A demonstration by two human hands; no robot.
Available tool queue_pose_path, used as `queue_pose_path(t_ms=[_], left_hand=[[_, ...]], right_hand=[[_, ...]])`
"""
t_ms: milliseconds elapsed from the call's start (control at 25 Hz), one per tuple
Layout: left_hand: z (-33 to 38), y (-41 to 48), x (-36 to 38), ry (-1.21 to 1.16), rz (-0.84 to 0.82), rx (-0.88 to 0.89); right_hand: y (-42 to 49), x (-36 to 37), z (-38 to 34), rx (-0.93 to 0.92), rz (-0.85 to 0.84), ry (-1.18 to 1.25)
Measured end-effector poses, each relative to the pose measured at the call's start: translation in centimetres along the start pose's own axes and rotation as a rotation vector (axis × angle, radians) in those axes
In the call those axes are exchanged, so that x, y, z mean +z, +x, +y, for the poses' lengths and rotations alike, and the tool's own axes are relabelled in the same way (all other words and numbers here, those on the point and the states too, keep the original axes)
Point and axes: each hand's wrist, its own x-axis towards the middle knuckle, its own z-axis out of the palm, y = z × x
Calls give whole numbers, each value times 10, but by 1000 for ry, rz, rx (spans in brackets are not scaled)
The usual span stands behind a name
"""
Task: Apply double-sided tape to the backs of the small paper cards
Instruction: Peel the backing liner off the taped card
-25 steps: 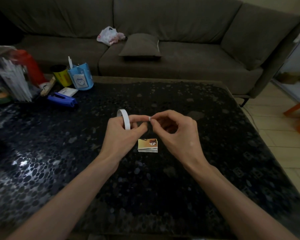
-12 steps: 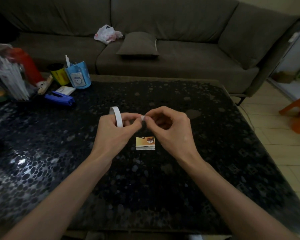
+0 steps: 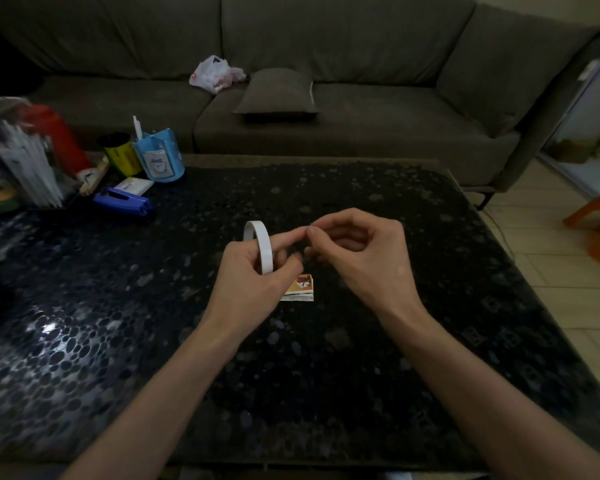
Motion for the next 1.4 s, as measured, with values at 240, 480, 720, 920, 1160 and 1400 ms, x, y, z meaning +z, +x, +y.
queue_pose_path(t_ms=[240, 480, 720, 920, 1160, 1400], left_hand=[[5, -3, 6, 29, -17, 87], [5, -3, 2, 66, -11, 141], [2, -4, 3, 97, -25, 153], [0, -2, 5, 90, -40, 127], [-5, 0, 3, 78, -45, 111], [-3, -1, 1, 76, -56, 117]], right_hand=[[0, -5, 1, 47, 11, 175], [0, -6, 2, 19, -4, 274], [3, -9, 4, 15, -35, 293], [5, -14, 5, -18, -69, 244], [8, -16, 6, -32, -107, 255], [11, -17, 8, -23, -140, 273]])
